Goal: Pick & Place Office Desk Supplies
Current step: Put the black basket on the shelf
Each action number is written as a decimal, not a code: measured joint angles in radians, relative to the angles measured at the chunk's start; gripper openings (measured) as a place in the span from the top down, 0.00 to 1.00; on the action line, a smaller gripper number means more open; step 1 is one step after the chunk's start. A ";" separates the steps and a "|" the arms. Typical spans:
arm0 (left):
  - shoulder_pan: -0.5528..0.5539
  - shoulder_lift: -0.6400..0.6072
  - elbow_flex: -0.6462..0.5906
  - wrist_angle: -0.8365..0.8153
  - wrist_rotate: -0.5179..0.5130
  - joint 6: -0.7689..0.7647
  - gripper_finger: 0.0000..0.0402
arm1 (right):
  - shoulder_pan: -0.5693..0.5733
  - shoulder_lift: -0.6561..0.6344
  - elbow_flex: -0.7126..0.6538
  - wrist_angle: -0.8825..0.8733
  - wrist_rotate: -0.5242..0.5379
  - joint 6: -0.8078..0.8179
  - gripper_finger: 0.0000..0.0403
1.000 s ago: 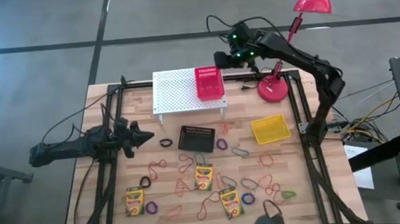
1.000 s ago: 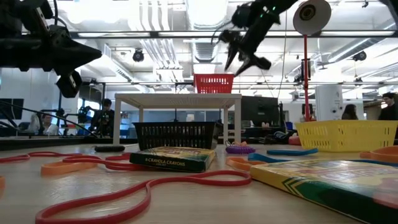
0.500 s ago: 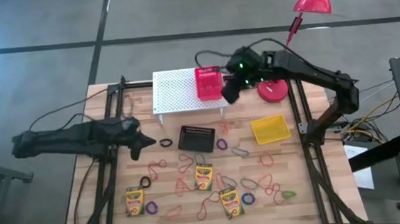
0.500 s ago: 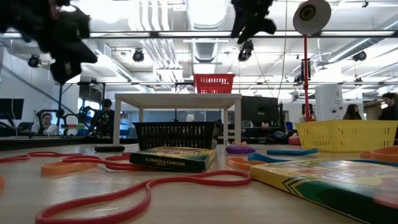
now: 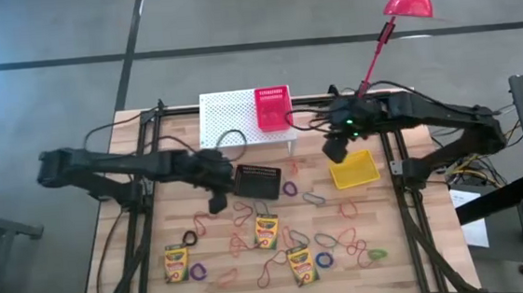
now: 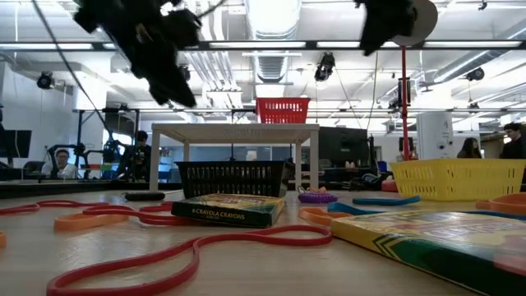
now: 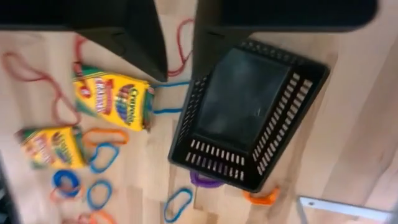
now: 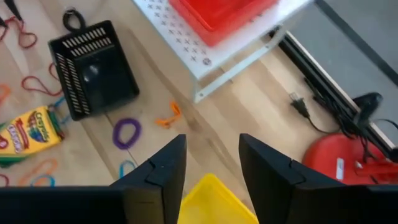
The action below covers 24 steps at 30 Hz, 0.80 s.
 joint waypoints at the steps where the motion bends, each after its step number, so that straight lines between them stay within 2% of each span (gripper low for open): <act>1: 0.000 0.030 0.006 0.012 0.000 0.021 0.71 | 0.000 -0.033 -0.024 0.010 0.000 0.001 0.66; 5: -0.005 0.141 0.037 0.020 0.003 0.128 0.59 | 0.000 -0.156 -0.110 0.051 0.000 0.020 0.67; 10: -0.017 0.245 0.081 0.025 0.003 0.152 0.55 | -0.001 -0.284 -0.191 0.089 0.000 0.052 0.68; 17: -0.045 0.339 0.088 0.025 -0.087 0.150 0.61 | -0.001 -0.395 -0.266 0.150 0.000 0.081 0.69; 20: -0.055 0.348 0.087 0.026 -0.137 0.117 0.67 | -0.001 -0.416 -0.285 0.155 -0.001 0.092 0.69; 24: -0.057 0.348 0.087 0.027 -0.146 0.077 0.78 | -0.001 -0.422 -0.305 0.158 -0.001 0.099 0.68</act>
